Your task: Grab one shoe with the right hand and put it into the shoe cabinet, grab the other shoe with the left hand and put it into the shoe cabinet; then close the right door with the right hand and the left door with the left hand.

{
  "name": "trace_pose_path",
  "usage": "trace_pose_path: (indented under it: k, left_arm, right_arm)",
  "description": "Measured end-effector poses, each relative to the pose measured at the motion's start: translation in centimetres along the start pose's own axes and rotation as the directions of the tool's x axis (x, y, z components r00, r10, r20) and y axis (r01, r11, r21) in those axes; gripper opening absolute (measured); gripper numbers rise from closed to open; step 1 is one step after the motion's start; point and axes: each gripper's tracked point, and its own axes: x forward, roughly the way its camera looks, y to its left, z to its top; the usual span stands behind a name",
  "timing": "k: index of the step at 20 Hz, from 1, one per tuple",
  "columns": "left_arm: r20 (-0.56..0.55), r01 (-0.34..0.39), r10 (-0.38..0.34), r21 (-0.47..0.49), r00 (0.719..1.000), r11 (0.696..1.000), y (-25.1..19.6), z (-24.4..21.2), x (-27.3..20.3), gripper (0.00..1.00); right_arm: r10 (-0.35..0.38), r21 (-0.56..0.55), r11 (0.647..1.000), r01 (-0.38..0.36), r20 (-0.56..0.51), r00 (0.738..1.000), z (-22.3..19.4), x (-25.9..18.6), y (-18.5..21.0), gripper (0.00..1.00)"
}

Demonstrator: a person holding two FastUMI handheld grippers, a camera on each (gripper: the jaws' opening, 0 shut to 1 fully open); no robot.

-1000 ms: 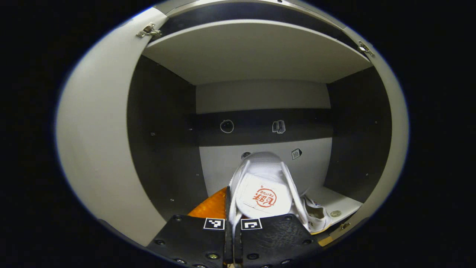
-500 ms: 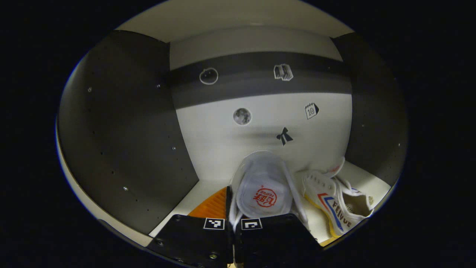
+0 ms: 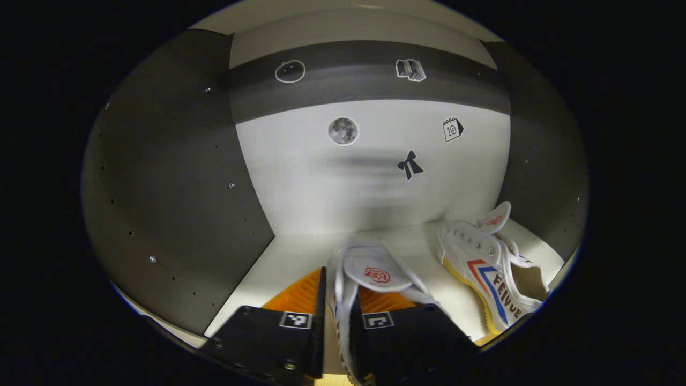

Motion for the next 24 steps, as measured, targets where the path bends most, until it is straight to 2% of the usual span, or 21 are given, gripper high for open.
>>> trace_pose_path:
  k: [1,3,4,5,8,11,16,21,22,24]
  left_arm:
    - [0.012,0.007,-0.007,-0.003,1.0,1.0,0.1,0.2,-0.3,0.36]
    - [0.034,-0.022,0.022,0.006,0.999,1.0,1.3,0.6,-0.7,0.85]
    - [0.043,-0.037,0.037,0.0,0.998,0.999,1.9,0.8,-1.0,0.7]
    - [0.055,-0.04,0.04,-0.01,0.998,0.999,2.3,1.0,-1.2,0.89]
    - [0.085,-0.018,0.022,-0.049,0.996,0.999,2.1,1.5,-2.6,0.98]
    - [0.138,-0.021,0.023,-0.021,0.99,1.0,2.0,2.7,-4.1,0.97]
    - [0.222,0.005,0.003,-0.037,0.975,0.999,1.3,4.5,-8.4,0.97]
    - [0.328,0.035,-0.025,-0.026,0.944,0.999,0.5,5.8,-15.5,0.97]
    - [0.354,0.046,-0.035,-0.022,0.934,0.999,0.2,6.1,-17.2,1.0]
    - [0.386,0.061,-0.051,-0.013,0.921,0.998,0.0,6.0,-20.6,0.96]
  right_arm:
    - [-0.003,0.0,1.0,0.003,0.0,1.0,0.0,0.0,-0.1,1.0]
    - [-0.005,0.0,1.0,0.005,0.001,1.0,0.1,0.0,0.0,1.0]
    - [-0.006,0.001,1.0,0.006,0.001,1.0,0.1,-0.1,0.0,1.0]
    - [-0.006,0.002,1.0,0.006,0.003,1.0,0.2,-0.1,0.1,1.0]
    - [-0.003,0.003,1.0,0.003,0.009,1.0,0.4,-0.3,0.5,1.0]
    - [-0.011,0.003,1.0,0.011,0.026,1.0,0.9,-0.4,0.8,1.0]
    - [-0.051,0.008,0.999,0.051,0.058,0.997,2.0,-1.2,0.4,1.0]
    - [-0.104,0.027,0.994,0.101,0.093,0.99,3.3,-2.5,-0.6,1.0]
    - [-0.113,0.031,0.993,0.11,0.099,0.989,3.5,-2.8,-0.8,1.0]
    - [-0.131,0.037,0.991,0.128,0.114,0.985,4.0,-3.5,-1.0,1.0]
